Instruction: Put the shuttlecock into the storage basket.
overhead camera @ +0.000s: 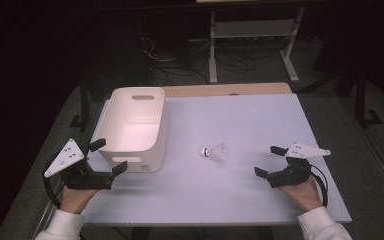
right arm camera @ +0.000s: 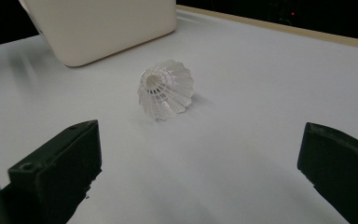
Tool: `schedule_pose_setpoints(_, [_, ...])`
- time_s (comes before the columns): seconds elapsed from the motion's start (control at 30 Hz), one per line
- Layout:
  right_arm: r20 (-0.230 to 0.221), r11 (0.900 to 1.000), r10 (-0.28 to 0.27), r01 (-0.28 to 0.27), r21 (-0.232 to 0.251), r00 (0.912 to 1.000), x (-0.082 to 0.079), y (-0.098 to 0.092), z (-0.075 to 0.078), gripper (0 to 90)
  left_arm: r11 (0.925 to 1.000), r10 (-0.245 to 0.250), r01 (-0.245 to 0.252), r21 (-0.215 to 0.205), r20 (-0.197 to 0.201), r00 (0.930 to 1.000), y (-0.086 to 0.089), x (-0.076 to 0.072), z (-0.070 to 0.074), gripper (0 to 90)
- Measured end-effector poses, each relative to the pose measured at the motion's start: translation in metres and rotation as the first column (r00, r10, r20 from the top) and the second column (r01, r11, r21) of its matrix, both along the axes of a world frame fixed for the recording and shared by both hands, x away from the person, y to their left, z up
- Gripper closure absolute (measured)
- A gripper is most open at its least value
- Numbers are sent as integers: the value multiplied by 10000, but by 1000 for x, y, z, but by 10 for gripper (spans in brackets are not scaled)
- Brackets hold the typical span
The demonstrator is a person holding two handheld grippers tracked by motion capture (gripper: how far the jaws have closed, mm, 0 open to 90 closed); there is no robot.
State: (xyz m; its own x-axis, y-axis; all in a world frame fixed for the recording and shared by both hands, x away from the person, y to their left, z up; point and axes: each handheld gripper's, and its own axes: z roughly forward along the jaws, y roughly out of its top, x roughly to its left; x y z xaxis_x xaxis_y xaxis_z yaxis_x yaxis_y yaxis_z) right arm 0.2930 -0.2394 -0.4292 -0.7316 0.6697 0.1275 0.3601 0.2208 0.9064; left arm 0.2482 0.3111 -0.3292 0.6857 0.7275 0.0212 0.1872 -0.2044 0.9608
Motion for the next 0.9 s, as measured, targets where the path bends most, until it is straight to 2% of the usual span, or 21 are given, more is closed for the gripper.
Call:
schedule_pose_setpoints(0.07, [13, 10000, 9, -9, -9, 10000, 0, 0, 0, 0, 10000, -53, 53, -9, -28, 10000, -2, 2, 4, 0])
schedule_pose_setpoints(0.33, [12, 10000, 43, -43, -64, 10000, 1, 0, -1, 0, 9971, -601, 611, 446, -227, 9979, -10, 13, 18, 0])
schedule_pose_setpoints(0.67, [-12, 10000, 48, -48, -68, 10000, 1, 1, -1, 0, 9927, -934, 954, 733, -292, 9952, -20, 26, 32, 0])
schedule_pose_setpoints(0.9, [-7, 10000, 58, -58, -54, 10000, 1, 1, -1, 0, 9898, -1059, 1088, 917, -362, 9937, -25, 36, 37, 0])
